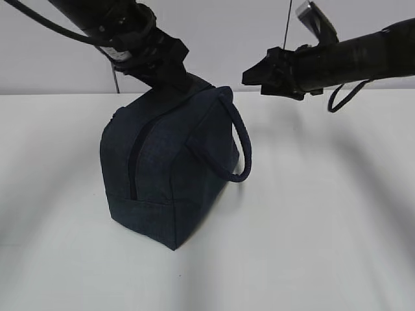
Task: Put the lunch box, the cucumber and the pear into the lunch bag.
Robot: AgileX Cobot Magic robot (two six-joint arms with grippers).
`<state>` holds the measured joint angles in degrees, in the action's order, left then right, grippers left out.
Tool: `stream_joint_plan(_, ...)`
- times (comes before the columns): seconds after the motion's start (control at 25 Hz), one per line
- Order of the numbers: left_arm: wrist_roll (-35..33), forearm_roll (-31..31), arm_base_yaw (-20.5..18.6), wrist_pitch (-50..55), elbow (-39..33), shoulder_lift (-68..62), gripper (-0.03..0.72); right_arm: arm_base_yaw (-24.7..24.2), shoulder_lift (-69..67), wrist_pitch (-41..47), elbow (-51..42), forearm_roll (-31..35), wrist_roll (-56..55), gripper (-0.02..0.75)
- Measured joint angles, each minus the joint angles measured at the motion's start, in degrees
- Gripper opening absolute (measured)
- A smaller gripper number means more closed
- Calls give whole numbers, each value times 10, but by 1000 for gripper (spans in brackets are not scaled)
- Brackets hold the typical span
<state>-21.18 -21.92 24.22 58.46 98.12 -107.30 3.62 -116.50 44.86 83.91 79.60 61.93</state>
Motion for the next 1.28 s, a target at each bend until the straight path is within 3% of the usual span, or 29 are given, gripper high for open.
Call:
stream_joint_plan(0.08, 17, 26, 0, 23, 0, 1, 346, -5, 23, 10, 1, -74, -46, 454)
stream_joint_plan(0.28, 76, 86, 0, 39, -15, 53, 323, -5, 90, 41, 1, -347, -222, 391)
stream_joint_plan(0.44, 140, 134, 0, 37, -44, 131, 321, -4, 151, 66, -11, -503, -345, 383)
stream_joint_plan(0.6, 193, 178, 0, 25, -135, 219, 319, -4, 225, 69, -69, -569, -393, 374)
stream_joint_plan(0.84, 230, 191, 0, -3, -296, 374, 314, -4, 360, 75, -182, -636, -457, 339)
stream_joint_plan(1.28, 267, 229, 0, 35, -487, 715, 309, -4, 674, 202, -349, -747, -596, 334)
